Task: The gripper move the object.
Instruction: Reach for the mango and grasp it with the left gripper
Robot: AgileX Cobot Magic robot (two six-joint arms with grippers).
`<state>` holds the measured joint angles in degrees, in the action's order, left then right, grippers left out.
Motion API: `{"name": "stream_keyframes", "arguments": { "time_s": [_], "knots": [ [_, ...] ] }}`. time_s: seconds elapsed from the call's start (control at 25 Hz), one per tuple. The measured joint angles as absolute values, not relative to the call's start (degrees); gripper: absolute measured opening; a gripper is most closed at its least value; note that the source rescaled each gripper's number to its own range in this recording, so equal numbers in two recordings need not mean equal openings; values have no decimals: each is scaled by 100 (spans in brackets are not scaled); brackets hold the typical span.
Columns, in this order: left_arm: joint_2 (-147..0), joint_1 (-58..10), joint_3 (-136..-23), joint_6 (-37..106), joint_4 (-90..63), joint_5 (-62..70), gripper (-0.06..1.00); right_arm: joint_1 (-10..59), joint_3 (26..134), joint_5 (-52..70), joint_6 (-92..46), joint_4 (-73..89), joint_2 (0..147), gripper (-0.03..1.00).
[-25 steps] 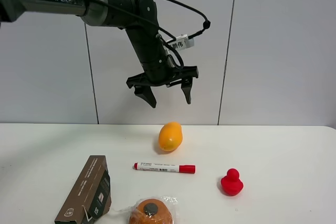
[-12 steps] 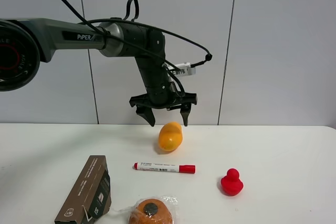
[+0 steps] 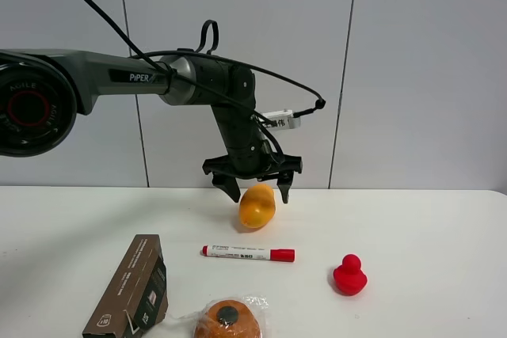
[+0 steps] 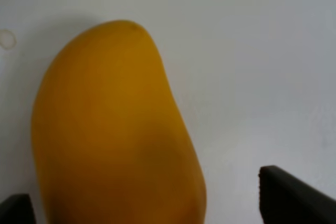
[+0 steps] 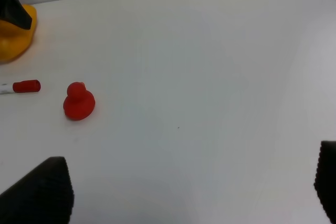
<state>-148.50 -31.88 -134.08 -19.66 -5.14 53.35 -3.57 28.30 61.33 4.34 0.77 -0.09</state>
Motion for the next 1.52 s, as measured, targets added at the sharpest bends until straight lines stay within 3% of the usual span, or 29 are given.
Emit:
{"name": "stream_keyframes", "arguments": {
  "time_s": [0.76, 1.04, 1.52],
  "knots": [
    [-15358, -3194, -13776, -1747, 191, 5328, 80, -357, 2830, 6129, 434, 77, -9, 100],
    [-15358, -3194, -13776, -1655, 228, 5315, 70, -357, 2830, 6129, 434, 77, -9, 100],
    [-15488, -3194, -13776, -1252, 252, 5148, 69, -357, 2830, 6129, 434, 77, -9, 100]
  ]
}}
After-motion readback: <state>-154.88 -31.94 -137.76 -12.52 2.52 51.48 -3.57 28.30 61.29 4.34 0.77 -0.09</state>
